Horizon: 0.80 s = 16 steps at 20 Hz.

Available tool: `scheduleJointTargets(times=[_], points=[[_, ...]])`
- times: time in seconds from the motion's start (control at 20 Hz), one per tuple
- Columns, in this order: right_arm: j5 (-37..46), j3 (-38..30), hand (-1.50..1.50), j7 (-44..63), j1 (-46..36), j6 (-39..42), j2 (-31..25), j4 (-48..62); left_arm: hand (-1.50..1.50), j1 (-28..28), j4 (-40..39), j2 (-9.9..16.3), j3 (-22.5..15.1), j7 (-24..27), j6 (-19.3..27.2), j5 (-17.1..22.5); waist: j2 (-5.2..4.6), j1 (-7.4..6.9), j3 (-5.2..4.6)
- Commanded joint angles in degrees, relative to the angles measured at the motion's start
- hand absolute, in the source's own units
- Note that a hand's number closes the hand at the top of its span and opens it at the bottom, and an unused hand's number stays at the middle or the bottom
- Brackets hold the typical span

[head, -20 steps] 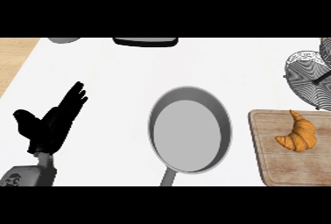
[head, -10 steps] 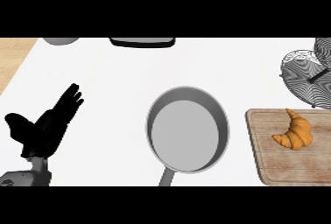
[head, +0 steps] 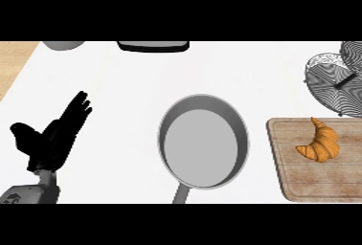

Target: Pick the bell pepper from the cutting board and place it in the tiered basket

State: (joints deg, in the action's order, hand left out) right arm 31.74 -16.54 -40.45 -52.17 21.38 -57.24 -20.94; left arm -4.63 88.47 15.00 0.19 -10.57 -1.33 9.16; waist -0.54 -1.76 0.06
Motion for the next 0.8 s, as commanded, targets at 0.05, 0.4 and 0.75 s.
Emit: scheduleJointTargets(times=[0.05,0.4,0.75], points=[[2.2,1.3,1.50,-2.7,0.1,-6.3,4.8,1.7,0.00,-1.0,-1.0,-2.2,-1.6,0.1,2.0,-2.9,-0.07,0.16,0.04],[3.9,0.8,1.50,-1.3,-2.3,-14.0,6.9,6.0,0.00,-0.3,0.1,-1.2,-0.1,-0.9,-0.5,-1.0,-0.23,-0.43,0.07],[-0.9,-4.7,1.50,-1.3,-5.4,-16.2,8.3,8.9,0.00,-2.9,0.7,-0.9,0.1,-2.1,-0.4,-1.8,-0.41,-0.72,0.11]])
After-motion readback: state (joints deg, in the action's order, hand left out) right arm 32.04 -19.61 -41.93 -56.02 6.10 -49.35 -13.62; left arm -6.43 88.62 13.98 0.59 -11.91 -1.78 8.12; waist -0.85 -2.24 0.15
